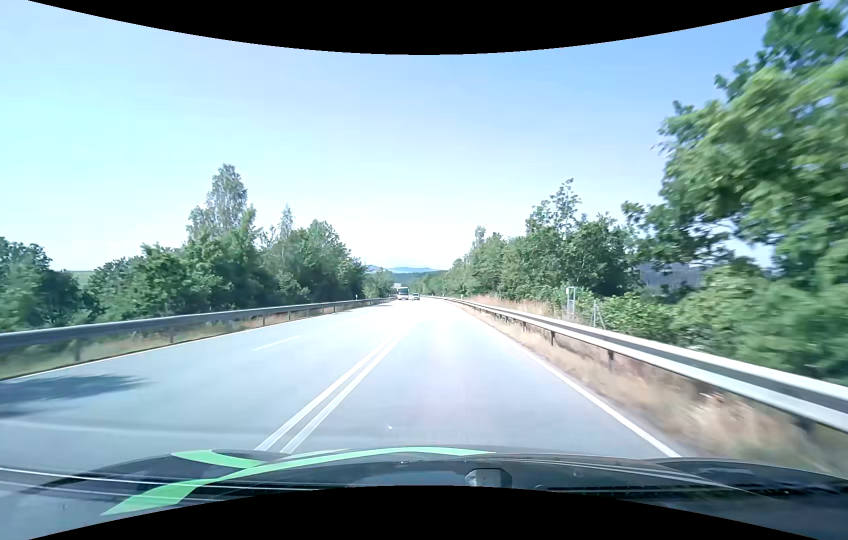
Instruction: Follow the waypoints while adhering to traffic rules and regulations
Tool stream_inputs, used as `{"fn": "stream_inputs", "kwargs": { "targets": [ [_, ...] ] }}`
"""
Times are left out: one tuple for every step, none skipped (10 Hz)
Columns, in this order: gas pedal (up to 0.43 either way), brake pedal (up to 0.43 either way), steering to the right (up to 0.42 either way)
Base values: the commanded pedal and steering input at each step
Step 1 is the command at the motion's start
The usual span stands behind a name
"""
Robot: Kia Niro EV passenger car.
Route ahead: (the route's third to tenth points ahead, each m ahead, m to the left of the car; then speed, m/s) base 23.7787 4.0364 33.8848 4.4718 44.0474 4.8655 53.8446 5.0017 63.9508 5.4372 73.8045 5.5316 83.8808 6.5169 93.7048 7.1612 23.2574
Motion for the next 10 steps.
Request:
{"fn": "stream_inputs", "kwargs": {
  "targets": [
    [0.26,0.0,-0.007],
    [0.26,0.0,-0.007],
    [0.26,0.0,-0.007],
    [0.268,0.0,-0.007],
    [0.268,0.0,-0.007],
    [0.268,0.0,-0.007],
    [0.268,0.0,-0.007],
    [0.268,0.0,-0.007],
    [0.268,0.0,-0.007],
    [0.22,0.0,-0.007]
  ]
}}
